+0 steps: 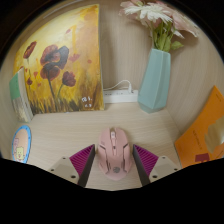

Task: Arrange mouse

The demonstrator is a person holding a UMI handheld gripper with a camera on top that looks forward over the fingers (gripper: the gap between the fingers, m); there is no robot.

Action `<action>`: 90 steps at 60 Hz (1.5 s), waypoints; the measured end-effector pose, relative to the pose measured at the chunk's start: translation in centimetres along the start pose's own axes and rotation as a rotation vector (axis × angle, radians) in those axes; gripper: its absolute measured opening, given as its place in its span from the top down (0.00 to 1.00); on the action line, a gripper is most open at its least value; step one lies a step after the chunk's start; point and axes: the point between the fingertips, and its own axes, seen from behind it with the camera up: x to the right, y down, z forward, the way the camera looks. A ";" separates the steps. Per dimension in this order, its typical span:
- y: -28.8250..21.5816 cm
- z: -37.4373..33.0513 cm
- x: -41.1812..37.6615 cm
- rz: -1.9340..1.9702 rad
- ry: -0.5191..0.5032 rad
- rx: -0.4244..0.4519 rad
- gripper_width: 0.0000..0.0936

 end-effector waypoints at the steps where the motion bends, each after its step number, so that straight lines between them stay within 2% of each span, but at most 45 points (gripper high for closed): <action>1: -0.1 0.2 0.0 -0.002 0.002 -0.001 0.20; 4: -0.5 0.6 -0.1 -0.005 -0.001 -0.002 0.24; 9: -0.7 0.8 -0.6 -0.018 -0.002 -0.004 0.42; 13: -0.5 0.8 -0.5 -0.023 0.018 -0.015 0.45; 22: -0.1 0.7 -0.6 0.005 0.037 -0.065 0.60; 29: -0.6 -0.1 -0.6 0.043 0.058 -0.112 0.61; 33: -3.1 -1.7 -0.6 0.035 0.093 -0.080 0.60; 43: -13.3 -8.7 -6.6 0.049 0.079 0.107 0.60; 51: -19.9 -14.7 -15.7 0.052 0.004 0.260 0.60; 57: -21.4 -17.3 -23.4 0.022 -0.061 0.315 0.60; 61: -20.4 -17.5 -28.2 0.002 -0.102 0.308 0.60; 70: -14.1 -14.5 -35.7 -0.040 -0.147 0.205 0.61; 81: -3.9 -8.7 -38.0 -0.088 -0.117 0.033 0.61; 90: 1.7 -5.8 -38.2 -0.116 -0.101 -0.053 0.61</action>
